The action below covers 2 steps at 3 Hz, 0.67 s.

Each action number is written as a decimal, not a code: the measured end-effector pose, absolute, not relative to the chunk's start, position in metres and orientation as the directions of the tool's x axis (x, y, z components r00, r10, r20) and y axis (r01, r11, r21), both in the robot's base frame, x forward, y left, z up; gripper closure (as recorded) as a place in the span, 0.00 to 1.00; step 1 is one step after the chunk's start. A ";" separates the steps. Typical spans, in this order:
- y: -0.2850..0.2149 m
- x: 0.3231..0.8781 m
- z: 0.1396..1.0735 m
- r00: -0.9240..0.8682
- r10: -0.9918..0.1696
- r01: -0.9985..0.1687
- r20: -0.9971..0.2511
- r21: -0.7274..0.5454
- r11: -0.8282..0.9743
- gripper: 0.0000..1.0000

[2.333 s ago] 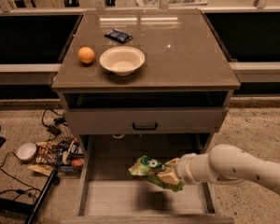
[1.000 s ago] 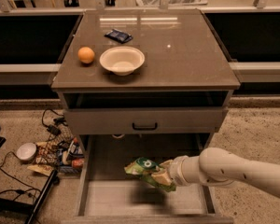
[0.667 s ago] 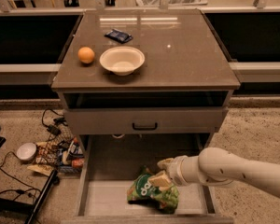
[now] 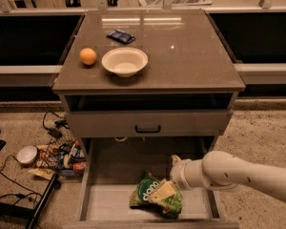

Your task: Place green rice chip bag into middle drawer

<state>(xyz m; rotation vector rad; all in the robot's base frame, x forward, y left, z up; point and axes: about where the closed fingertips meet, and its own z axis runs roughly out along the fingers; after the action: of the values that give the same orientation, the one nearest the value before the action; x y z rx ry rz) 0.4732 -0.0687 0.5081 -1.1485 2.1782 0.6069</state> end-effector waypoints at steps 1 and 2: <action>-0.071 0.473 0.516 -0.450 -0.558 -0.829 -0.698 0.093 0.552 0.00; -0.089 0.478 0.555 -0.396 -0.580 -0.839 -0.711 0.023 0.544 0.00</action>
Offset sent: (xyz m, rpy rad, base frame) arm -0.0276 -0.0347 0.0994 -0.0335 -0.0761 0.1121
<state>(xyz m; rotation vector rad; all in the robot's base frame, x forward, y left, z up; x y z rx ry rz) 0.4780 -0.0895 0.5546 -1.1394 2.1221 0.5046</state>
